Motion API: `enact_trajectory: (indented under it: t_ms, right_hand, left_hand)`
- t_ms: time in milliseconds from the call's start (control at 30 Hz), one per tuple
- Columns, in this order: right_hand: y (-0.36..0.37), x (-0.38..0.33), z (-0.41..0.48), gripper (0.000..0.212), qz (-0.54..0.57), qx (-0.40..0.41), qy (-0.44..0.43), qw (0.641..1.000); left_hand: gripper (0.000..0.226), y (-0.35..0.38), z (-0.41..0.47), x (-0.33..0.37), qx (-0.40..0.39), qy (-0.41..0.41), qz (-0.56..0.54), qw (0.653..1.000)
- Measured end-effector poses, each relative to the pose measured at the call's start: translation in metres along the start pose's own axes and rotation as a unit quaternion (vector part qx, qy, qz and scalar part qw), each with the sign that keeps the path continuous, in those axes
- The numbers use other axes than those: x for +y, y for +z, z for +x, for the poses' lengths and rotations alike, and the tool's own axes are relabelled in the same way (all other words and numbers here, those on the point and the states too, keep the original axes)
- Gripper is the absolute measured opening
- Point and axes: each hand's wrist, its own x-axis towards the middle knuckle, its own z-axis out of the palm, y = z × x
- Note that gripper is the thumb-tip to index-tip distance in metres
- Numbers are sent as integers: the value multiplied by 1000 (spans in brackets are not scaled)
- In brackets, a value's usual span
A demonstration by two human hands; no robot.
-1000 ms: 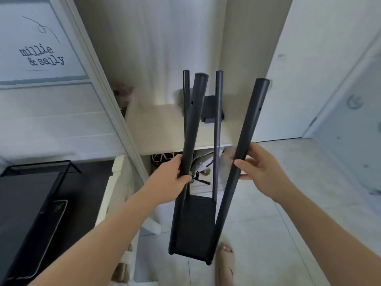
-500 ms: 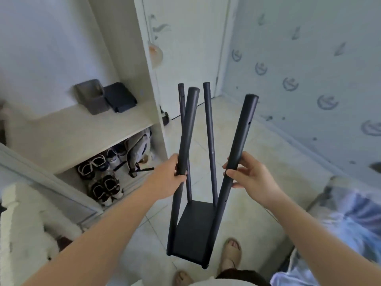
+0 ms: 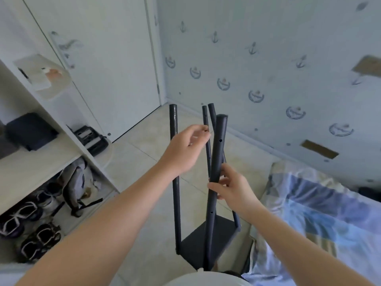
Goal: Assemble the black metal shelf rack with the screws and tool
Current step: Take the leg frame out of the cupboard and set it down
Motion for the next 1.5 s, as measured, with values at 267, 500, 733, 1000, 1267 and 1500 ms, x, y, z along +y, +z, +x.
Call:
enact_trajectory:
  t_ms: [267, 500, 733, 1000, 1267, 1500]
  right_hand:
    - [-53, 35, 40, 31, -37, 32, 9, 999]
    - [-123, 72, 69, 26, -35, 47, 87, 994]
    - [-191, 103, 117, 64, -62, 167, 147, 973]
    - [-212, 99, 175, 88, -50, 213, 210, 953]
    - [-178, 107, 206, 22, 71, 268, 280, 919]
    - [-113, 143, 245, 16, -28, 211, 338, 917]
  left_hand:
    - [15, 69, 76, 44, -37, 14, 41, 998]
    - [17, 84, 103, 31, -87, -4, 36, 996]
    - [23, 44, 118, 17, -188, -2, -13, 982]
    - [29, -5, 141, -1, -271, 15, 45, 961]
    - [32, -28, 206, -78, -267, -16, 72, 961]
    - [29, 8, 261, -201, -230, -84, 177, 953]
